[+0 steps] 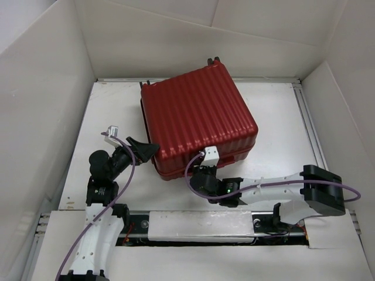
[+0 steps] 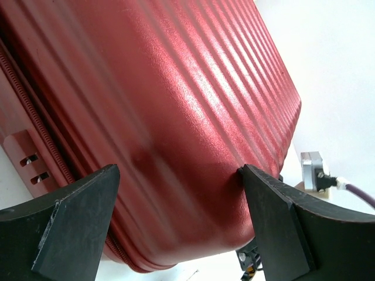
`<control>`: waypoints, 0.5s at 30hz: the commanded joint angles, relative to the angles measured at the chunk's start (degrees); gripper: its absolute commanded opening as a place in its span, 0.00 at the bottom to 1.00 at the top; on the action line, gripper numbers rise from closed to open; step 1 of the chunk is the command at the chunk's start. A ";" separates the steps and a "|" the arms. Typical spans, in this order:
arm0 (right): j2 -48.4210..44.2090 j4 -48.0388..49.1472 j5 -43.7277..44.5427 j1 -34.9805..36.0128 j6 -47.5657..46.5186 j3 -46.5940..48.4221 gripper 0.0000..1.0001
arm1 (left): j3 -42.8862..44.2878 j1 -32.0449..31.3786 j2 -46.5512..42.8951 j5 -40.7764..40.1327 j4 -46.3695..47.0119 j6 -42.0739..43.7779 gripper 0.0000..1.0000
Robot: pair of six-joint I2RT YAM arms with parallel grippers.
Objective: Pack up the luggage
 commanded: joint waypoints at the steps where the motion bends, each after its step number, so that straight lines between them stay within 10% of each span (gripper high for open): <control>1: 2.31 2.50 0.38 -2.34 -4.97 4.60 0.45 | -2.25 -0.41 2.04 1.19 1.58 1.10 0.81; 9: 6.01 5.13 3.62 -2.88 -6.82 5.93 0.00 | -4.10 -0.41 2.66 2.52 3.61 0.49 0.78; 15: -1.27 7.16 3.20 -2.88 -17.09 5.93 0.00 | -4.10 -0.41 3.80 3.57 5.19 0.49 0.76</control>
